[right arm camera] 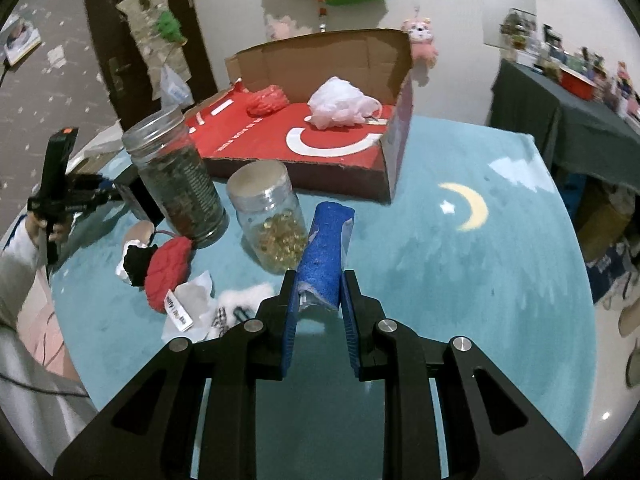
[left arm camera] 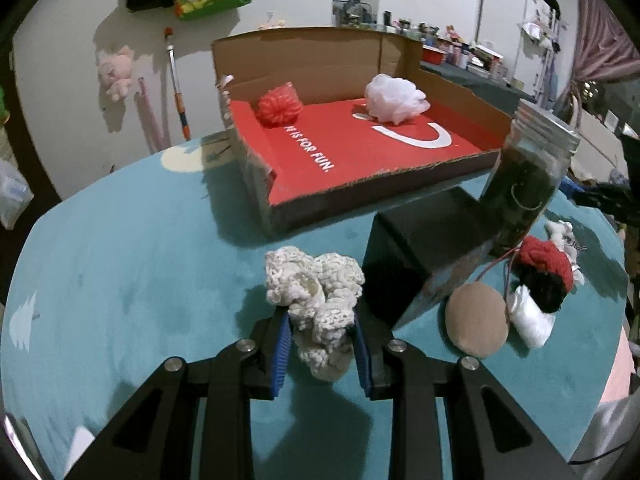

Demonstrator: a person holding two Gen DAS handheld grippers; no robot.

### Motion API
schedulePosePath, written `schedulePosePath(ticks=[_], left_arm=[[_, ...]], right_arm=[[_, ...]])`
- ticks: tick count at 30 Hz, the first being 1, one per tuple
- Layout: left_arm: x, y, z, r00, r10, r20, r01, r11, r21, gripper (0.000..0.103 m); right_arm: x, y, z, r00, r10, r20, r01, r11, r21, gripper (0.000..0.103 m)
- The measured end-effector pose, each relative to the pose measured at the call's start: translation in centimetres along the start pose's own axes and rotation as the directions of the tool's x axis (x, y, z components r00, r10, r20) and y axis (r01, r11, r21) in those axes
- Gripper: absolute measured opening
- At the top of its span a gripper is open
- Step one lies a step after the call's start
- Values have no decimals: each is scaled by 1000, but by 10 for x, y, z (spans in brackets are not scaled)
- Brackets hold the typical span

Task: Organize soft objects
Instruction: 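Carry the blue cloth and cream scrunchie over into the red box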

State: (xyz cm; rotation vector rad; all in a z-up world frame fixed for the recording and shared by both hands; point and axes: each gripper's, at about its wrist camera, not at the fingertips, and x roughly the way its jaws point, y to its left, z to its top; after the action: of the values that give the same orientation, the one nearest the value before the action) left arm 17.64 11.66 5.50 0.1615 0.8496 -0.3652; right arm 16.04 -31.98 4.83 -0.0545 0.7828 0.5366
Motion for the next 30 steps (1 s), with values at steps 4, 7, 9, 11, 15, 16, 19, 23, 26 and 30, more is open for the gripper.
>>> schedulePosePath(ticks=[4, 7, 9, 11, 15, 16, 19, 23, 26, 30], left_arm=[[0, 1, 15, 1000, -9, 4, 9, 999, 32, 29], [-1, 2, 27, 1000, -14, 7, 14, 999, 50, 29], [-3, 1, 36, 1000, -15, 13, 14, 998, 66, 29], [-4, 1, 45, 1000, -15, 20, 13, 997, 78, 29], [-2, -3, 68, 999, -16, 32, 13, 996, 94, 29], [-1, -4, 73, 999, -17, 32, 14, 996, 93, 30], [7, -9, 90, 1000, -15, 19, 14, 996, 94, 30], [26, -14, 110, 999, -12, -33, 14, 998, 67, 30], [38, -19, 120, 998, 1, -64, 3, 998, 70, 30], [60, -20, 133, 993, 23, -120, -17, 999, 52, 31]], right_arm=[[6, -2, 13, 1000, 6, -10, -6, 999, -42, 20], [7, -4, 24, 1000, 16, -5, -16, 998, -66, 20], [6, -5, 32, 1000, 17, 3, -16, 997, -80, 20], [7, -7, 43, 1000, 18, 13, -17, 995, -95, 20], [12, -7, 64, 999, 20, 30, -16, 994, -104, 20], [14, -7, 70, 999, 22, 33, -19, 995, -103, 20], [25, -5, 92, 999, 29, 19, -27, 996, -89, 20], [47, 8, 119, 999, -29, -30, 25, 993, -112, 20], [69, 21, 134, 991, -104, -89, 90, 984, -154, 20], [105, 27, 145, 962, -195, -190, 161, 970, -180, 20]])
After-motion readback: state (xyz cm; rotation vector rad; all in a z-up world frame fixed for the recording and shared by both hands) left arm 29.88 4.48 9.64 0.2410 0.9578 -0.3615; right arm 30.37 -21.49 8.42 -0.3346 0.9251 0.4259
